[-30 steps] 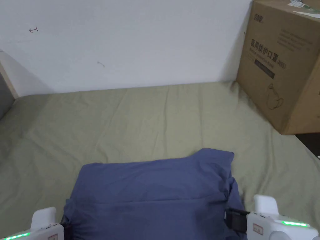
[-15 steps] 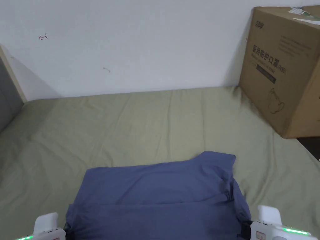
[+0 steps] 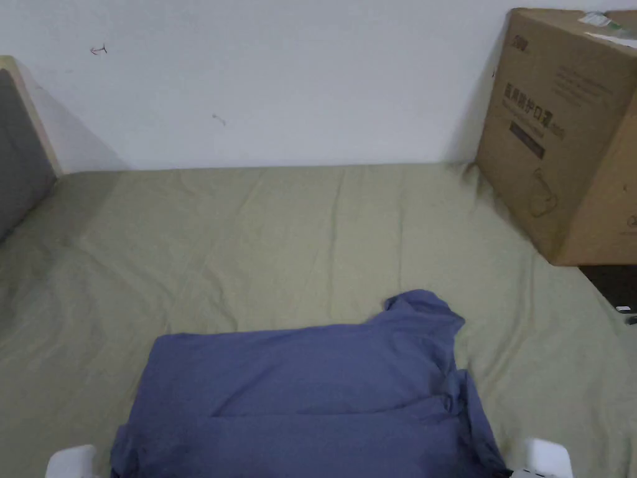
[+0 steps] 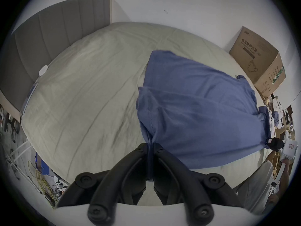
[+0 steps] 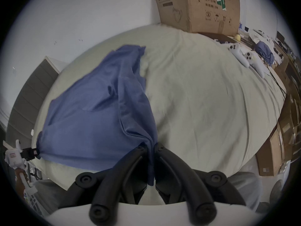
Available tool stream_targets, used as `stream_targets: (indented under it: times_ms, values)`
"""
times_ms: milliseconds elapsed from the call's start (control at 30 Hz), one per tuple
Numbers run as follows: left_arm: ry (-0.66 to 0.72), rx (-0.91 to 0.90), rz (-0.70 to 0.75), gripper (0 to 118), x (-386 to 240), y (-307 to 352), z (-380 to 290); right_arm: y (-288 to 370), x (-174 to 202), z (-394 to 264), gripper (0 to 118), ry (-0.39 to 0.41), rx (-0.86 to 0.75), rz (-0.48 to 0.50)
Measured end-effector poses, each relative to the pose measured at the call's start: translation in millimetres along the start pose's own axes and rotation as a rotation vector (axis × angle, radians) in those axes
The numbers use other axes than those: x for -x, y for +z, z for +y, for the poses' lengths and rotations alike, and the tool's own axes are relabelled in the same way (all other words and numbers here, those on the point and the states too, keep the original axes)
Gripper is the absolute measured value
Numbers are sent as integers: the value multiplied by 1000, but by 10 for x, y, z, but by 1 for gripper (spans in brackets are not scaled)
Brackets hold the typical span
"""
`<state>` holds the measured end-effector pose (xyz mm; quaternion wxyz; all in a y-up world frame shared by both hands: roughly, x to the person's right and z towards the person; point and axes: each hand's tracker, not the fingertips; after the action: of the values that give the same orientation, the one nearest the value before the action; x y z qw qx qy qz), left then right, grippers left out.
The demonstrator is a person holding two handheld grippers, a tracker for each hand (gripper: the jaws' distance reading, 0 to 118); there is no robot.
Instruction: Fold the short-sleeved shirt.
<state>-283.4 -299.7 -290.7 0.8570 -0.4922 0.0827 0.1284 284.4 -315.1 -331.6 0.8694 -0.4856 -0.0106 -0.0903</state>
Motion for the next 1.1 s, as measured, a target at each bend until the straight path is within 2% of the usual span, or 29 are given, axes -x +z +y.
stream_targets:
  times_ms: [67,233,267,300,333,367,400,433,600,800,867,900,933,967,1000,1033,1067,1100]
  values:
    - [5,28,14,5,4,-117,-29,-119,-10,-62,6,22,34,-40]
    - [12,39,41,6,-64,-115,28,-17,2,9,7,2,15,-14]
    - [9,37,41,10,-71,-85,38,42,14,27,8,11,7,-6]
    - [23,34,25,19,-76,-24,62,140,33,62,23,19,-10,8]
    - [51,26,-8,45,-80,41,96,239,51,125,54,23,-26,20]
    - [76,1,-47,70,-85,117,130,330,64,201,75,32,-53,51]
    - [100,-59,-77,86,-110,244,173,458,92,296,89,40,-98,79]
    - [96,-143,-86,91,-164,398,230,617,138,397,93,50,-161,93]
    - [-25,-497,-146,91,-578,1219,610,1403,436,832,93,126,-460,136]
    - [-133,-756,-139,91,-1041,1868,931,2070,845,1014,93,194,-758,116]
    - [-142,-807,-137,90,-1153,1967,981,2167,948,1026,88,211,-811,91]
    - [-154,-832,-140,89,-1206,1999,995,2169,986,1038,78,220,-838,77]
    - [-171,-857,-136,82,-1261,2023,998,2188,1026,1038,51,228,-861,62]
    - [-180,-862,-122,69,-1307,2031,1001,2199,1060,1041,24,240,-872,50]
    - [-189,-870,-114,55,-1358,2026,1002,2202,1092,1043,4,240,-872,42]
    - [-191,-885,-124,46,-1383,2029,987,2174,1104,1053,0,238,-881,39]
    - [-194,-896,-156,46,-1387,2033,982,2179,1103,1047,0,234,-882,43]
    - [-192,-890,-184,10,-1408,2021,993,2196,1096,1055,0,236,-892,58]
